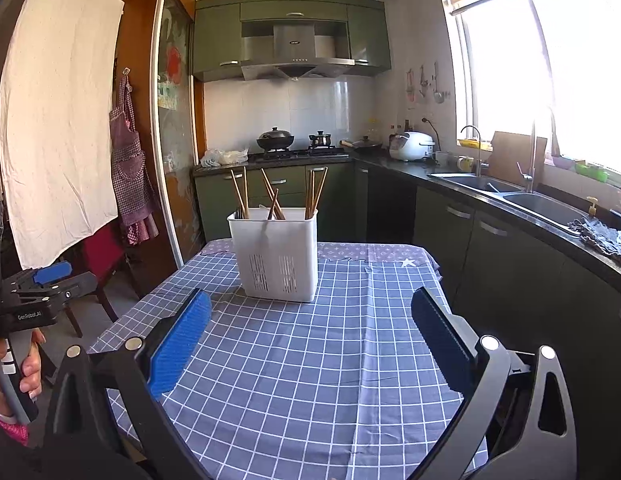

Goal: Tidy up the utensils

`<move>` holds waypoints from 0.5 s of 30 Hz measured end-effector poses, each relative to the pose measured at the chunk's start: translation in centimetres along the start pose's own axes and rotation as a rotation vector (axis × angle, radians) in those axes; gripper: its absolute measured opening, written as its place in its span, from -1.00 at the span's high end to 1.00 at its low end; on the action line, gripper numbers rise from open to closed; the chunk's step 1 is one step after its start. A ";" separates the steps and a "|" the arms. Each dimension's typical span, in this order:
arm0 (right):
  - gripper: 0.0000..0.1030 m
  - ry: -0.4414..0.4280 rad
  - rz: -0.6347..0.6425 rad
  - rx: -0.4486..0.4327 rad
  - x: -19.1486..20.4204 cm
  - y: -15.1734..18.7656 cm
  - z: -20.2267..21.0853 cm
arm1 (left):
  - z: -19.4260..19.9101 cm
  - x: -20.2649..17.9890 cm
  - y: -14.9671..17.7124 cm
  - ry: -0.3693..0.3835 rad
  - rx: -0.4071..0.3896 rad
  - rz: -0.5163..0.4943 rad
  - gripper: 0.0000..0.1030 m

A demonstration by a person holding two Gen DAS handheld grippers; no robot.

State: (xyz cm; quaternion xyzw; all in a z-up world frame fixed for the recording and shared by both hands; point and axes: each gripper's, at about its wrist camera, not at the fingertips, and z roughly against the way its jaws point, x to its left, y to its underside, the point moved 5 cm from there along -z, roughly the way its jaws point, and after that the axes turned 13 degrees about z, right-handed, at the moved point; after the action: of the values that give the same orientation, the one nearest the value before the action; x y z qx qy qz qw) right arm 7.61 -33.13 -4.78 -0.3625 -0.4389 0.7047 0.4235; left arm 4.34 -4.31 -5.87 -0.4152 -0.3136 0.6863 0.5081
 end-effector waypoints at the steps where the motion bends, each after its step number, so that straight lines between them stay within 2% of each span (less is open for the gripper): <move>1: -0.91 0.003 0.002 0.000 0.1 0.0 0.0 | 0.0 0.1 0.0 0.002 0.004 0.006 -0.86; 15: -0.91 -0.003 0.017 0.016 0.8 0.0 -0.4 | 0.6 0.1 0.1 -0.009 -0.005 0.013 -0.86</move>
State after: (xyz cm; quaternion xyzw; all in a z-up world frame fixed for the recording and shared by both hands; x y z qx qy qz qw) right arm 7.71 -32.31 -5.07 -0.3618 -0.4308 0.7123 0.4198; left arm 3.74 -4.25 -5.64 -0.4154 -0.3150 0.6907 0.5011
